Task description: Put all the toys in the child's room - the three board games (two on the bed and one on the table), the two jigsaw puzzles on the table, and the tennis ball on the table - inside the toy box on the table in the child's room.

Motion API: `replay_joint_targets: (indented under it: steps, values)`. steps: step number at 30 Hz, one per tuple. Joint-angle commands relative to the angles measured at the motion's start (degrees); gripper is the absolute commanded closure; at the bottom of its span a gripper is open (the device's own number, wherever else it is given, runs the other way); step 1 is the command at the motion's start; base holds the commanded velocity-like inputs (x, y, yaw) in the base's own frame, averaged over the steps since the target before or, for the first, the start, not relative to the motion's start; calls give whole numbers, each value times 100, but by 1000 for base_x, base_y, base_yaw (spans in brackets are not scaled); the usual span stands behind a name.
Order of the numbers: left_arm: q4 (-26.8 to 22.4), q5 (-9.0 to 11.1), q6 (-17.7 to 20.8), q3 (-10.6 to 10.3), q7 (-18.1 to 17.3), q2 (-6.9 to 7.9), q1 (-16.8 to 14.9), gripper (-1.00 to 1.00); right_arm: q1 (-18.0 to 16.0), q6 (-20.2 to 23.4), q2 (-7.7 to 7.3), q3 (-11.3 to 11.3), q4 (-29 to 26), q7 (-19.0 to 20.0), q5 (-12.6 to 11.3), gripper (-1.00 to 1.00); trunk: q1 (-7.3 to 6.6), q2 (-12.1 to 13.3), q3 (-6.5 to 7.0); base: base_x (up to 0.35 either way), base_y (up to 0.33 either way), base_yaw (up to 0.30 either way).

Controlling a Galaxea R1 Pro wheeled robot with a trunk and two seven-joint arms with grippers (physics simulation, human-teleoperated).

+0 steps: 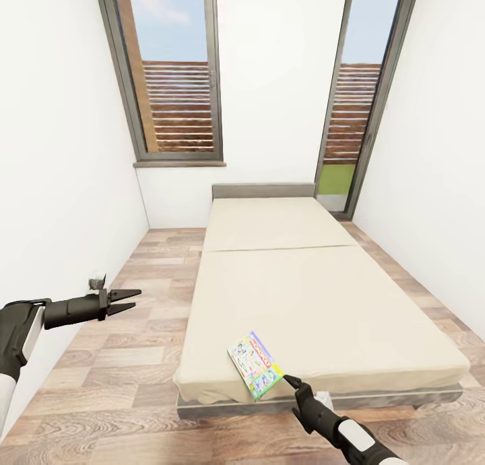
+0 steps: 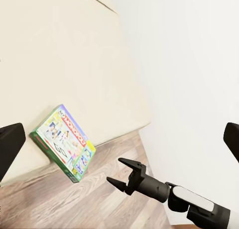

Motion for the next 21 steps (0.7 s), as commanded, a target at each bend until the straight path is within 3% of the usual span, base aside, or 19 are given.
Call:
replay_joint_targets:
  steps: [1,11,21]
  values:
    - [0,12,60,1,-11,1,-3,-100,-3,35,1,-39,-2,6,-1,-100,22,-44,-24,0,0,0]
    - [0,11,60,-7,-3,-15,-2,-100,-3,20,-58,-33,-4,73,7,-100,242,-445,-203,0,0,0]
    - [0,11,59,-8,-2,-14,-4,-100,-3,13,31,6,-200,113,17,-100,461,-847,-383,0,0,0]
